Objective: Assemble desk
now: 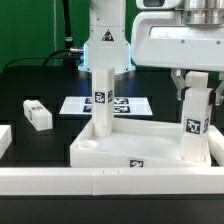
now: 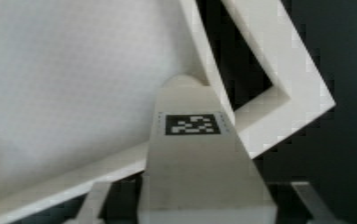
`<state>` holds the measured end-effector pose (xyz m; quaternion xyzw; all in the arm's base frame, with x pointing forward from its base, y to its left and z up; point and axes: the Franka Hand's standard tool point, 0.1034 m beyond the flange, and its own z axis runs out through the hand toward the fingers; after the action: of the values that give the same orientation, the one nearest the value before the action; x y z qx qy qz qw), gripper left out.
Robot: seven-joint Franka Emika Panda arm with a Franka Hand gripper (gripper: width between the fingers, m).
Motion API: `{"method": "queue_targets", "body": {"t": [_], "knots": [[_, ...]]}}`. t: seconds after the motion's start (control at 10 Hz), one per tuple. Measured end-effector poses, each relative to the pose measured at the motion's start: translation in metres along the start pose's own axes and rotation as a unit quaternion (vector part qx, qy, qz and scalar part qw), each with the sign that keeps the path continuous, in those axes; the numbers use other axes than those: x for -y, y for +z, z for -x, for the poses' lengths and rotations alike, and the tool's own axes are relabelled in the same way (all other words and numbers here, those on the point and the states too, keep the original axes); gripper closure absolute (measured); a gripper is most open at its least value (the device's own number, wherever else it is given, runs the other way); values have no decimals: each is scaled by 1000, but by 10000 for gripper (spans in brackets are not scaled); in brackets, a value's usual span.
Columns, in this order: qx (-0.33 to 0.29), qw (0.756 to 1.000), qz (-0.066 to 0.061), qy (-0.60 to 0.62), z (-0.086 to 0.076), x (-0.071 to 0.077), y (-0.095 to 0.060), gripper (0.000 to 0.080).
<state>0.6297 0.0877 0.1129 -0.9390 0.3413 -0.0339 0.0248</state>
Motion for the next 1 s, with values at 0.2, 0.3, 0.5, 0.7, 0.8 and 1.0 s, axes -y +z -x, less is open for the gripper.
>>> {"method": "queue_targets", "body": {"t": [0.2,0.3,0.5,0.7,0.8,1.0], "knots": [[1,994,0,107,1,1,0,508],[2,990,0,138,2,1,0,508],[1,983,0,181,1,1,0,500],[1,984,0,177,1,1,0,281],[1,987,2,163,1,0,0,177],[6,997,13,79,1,-4,1,157]]}}
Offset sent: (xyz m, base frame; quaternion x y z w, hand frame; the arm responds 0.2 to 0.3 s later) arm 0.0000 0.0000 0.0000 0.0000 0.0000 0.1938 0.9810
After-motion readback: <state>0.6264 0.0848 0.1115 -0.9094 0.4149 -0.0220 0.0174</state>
